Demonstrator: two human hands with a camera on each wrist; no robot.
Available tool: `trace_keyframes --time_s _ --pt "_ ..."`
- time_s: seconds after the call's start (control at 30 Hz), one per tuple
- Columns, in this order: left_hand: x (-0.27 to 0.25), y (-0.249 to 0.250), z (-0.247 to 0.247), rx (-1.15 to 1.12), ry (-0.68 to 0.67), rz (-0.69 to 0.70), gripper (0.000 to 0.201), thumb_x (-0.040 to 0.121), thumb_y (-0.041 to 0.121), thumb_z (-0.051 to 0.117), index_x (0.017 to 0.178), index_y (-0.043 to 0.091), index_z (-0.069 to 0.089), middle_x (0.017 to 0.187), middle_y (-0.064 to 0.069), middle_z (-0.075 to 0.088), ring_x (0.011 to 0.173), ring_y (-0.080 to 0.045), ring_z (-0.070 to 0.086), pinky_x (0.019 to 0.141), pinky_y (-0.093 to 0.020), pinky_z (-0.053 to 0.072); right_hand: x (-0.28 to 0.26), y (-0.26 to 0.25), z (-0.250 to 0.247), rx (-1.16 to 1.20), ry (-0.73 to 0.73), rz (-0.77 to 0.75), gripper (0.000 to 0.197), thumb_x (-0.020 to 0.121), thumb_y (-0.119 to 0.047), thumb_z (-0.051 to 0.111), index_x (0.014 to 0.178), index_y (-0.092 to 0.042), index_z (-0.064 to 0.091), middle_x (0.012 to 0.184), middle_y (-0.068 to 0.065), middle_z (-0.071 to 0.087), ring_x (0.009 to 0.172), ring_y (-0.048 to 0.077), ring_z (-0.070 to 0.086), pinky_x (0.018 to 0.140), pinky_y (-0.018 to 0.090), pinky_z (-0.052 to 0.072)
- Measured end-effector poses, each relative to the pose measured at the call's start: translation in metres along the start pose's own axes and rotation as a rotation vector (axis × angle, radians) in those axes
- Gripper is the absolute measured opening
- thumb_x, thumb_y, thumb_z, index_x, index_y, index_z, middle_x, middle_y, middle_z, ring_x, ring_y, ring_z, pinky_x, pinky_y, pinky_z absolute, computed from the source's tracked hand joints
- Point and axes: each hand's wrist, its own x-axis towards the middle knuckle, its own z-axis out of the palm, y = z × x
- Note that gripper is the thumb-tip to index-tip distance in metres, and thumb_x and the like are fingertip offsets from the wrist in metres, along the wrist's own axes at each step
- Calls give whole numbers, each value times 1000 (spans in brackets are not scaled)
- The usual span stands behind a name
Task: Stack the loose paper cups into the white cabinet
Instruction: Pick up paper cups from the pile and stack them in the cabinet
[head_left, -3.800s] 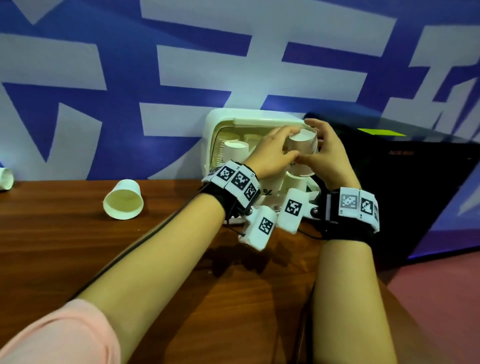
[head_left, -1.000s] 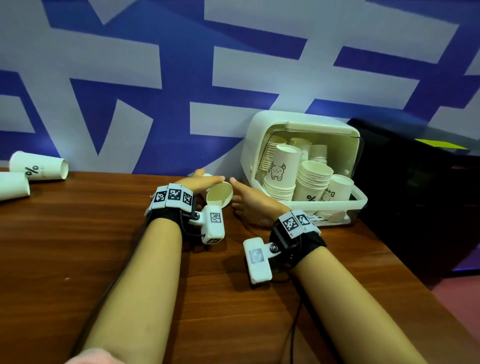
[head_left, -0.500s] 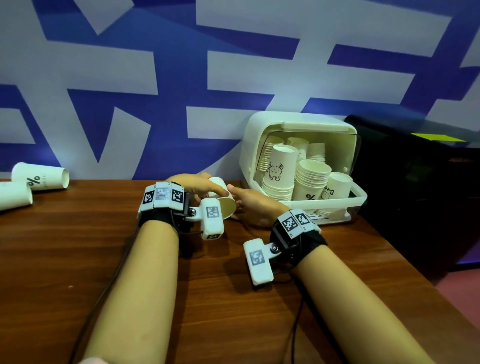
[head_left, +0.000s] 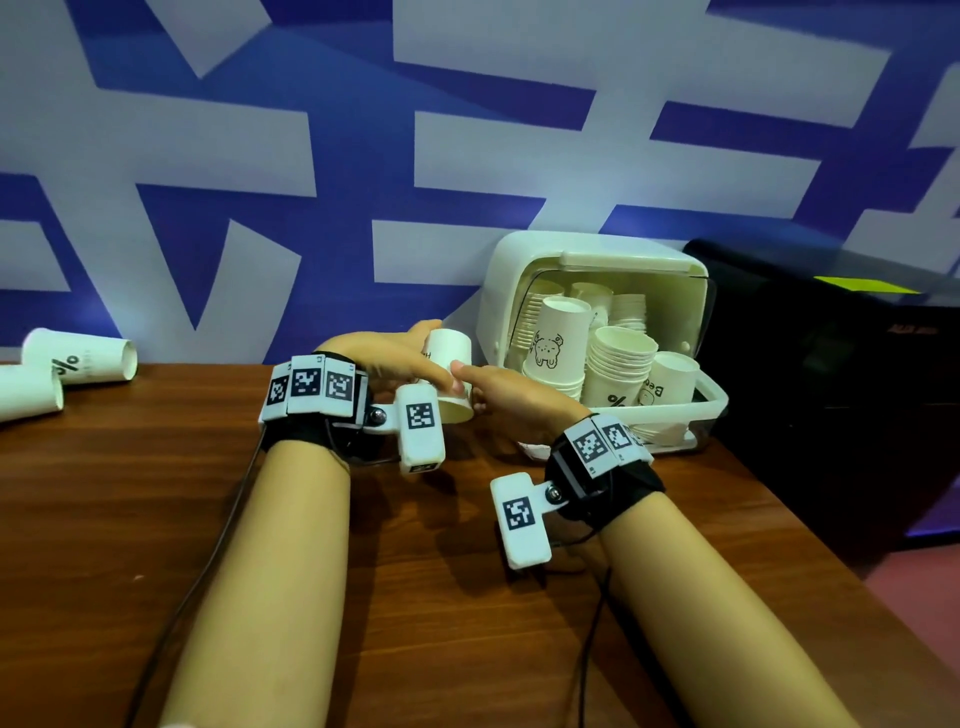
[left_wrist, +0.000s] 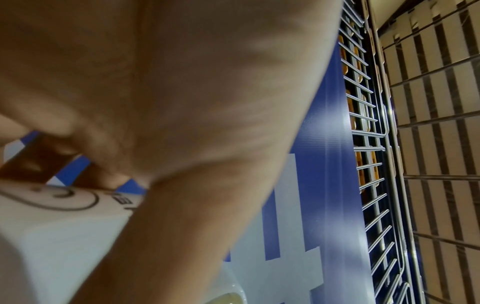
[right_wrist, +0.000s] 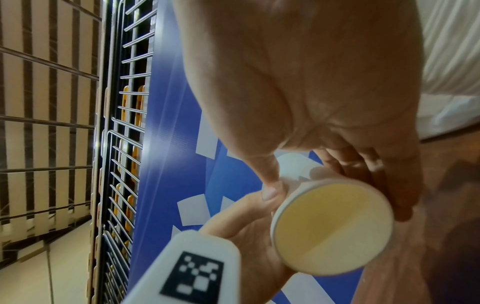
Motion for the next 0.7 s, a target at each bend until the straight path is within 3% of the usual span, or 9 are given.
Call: trace_keyframes --time_s 0.03,0.13,0.23,0.3,0.4,0.5,0.6,0.67,0.7 --pt "-2 1 0 -5 -5 12 89 85 22 70 148 32 7 122 -6 43 97 -20 58 84 -39 54 0 -1 -1 -27 -12 -10 48 101 -41 42 125 -1 55 104 14 65 89 23 61 91 39 50" --pt "-8 5 -3 -4 -10 38 99 84 22 70 151 33 -2 138 -10 37 109 -26 56 95 -46 50 -5 -6 -5 -70 -44 -56 38 103 -38 39 104 -8 62 93 8 66 78 15 62 73 25 49" --pt "-11 8 -6 -13 -19 72 104 82 20 73 150 37 -4 145 -12 34 117 -28 53 101 -49 46 -12 -13 -7 -106 -54 -97 43 102 -42 39 117 -5 57 101 10 67 87 18 63 85 31 49" --pt "-15 11 -8 -27 -16 97 104 81 20 73 150 38 -4 144 -11 34 118 -27 53 102 -49 45 -16 -17 -9 -137 -53 -122 45 101 -45 40 117 -6 55 99 10 66 88 19 61 86 32 47" --pt "-20 15 -10 -42 1 147 103 81 21 74 150 38 0 139 -6 36 113 -23 54 95 -42 49 -19 -22 -13 -160 -40 -161 46 100 -47 41 113 -5 57 97 10 67 85 16 62 83 31 47" --pt "-23 18 -9 -62 -17 195 98 80 21 73 149 40 6 138 -5 39 110 -19 55 83 -31 52 -21 -24 -15 -144 -17 -180 61 93 -54 48 125 -3 53 96 7 67 76 11 62 74 27 46" --pt "-24 20 -6 -77 -30 222 98 80 21 73 148 41 5 138 -6 40 108 -17 56 81 -29 52 -24 -23 -15 -138 32 -174 77 78 -64 57 128 -6 51 107 12 67 87 24 66 81 37 51" --pt "-23 21 -4 -99 -23 227 103 81 21 74 148 43 -1 135 -7 42 107 -18 57 86 -33 52 -29 -23 -15 -137 51 -209 55 87 -56 56 118 -10 56 109 13 68 97 33 64 89 42 49" --pt "-22 23 -3 -108 -20 229 107 80 22 75 148 43 -4 135 -9 45 109 -21 59 91 -38 52 -33 -23 -17 -143 57 -228 40 94 -48 52 110 -12 58 100 8 69 91 28 63 85 36 47"
